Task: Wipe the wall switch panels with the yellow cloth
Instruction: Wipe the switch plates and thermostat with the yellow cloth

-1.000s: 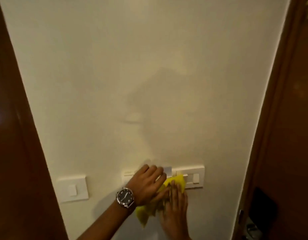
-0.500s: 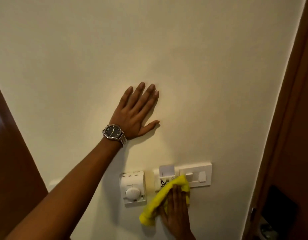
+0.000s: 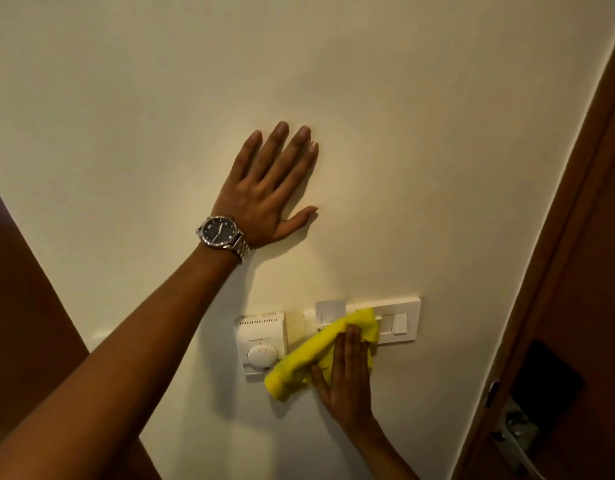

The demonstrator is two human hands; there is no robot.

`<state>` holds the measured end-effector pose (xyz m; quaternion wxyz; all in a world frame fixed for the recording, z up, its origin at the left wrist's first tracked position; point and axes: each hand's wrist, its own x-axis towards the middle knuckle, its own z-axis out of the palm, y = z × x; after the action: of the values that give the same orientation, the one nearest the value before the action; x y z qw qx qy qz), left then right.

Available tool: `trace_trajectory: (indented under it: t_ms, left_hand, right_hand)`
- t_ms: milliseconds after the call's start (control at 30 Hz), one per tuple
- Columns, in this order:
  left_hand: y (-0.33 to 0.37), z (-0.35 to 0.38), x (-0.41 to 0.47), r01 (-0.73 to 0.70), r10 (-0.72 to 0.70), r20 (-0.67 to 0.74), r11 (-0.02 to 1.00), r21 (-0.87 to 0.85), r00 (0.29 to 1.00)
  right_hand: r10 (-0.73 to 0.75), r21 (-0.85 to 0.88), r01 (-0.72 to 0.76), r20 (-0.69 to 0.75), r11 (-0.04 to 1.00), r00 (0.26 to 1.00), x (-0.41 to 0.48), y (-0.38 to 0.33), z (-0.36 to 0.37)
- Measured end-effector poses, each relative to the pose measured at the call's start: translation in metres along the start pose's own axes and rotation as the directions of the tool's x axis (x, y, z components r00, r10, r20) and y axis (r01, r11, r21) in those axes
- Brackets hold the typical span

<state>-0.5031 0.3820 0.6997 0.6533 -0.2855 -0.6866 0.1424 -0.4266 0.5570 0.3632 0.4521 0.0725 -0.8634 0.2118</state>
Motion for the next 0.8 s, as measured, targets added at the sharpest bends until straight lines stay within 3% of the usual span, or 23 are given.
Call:
trace_trajectory:
  t_ms: [100, 267, 400, 600, 800]
  left_hand:
    - [0.001, -0.001, 0.000, -0.008, 0.008, -0.012, 1.000, -0.002, 1.000]
    - [0.001, 0.001, -0.002, 0.000, 0.001, -0.017, 1.000, 0.004, 1.000]
    - [0.001, -0.003, -0.001, 0.002, -0.002, -0.009, 1.000, 0.005, 1.000]
    - [0.000, 0.001, -0.001, 0.000, 0.000, -0.008, 1.000, -0.010, 1.000]
    - [0.002, -0.005, 0.001, 0.008, -0.008, 0.000, 1.000, 0.009, 1.000]
  right_hand:
    - [-0.135, -0.070, 0.138, 0.036, 0.988, 0.990, -0.026, 0.022, 0.005]
    - [-0.106, -0.066, 0.104, -0.030, 0.992, 0.994, 0.008, -0.003, 0.011]
    - [-0.310, -0.134, 0.306, -0.007, 0.943, 0.951, -0.013, 0.016, 0.005]
    - [-0.233, -0.112, 0.230, -0.019, 0.967, 0.972, 0.017, -0.002, 0.010]
    - [-0.354, -0.139, 0.362, 0.081, 0.922, 0.932, -0.020, 0.027, 0.009]
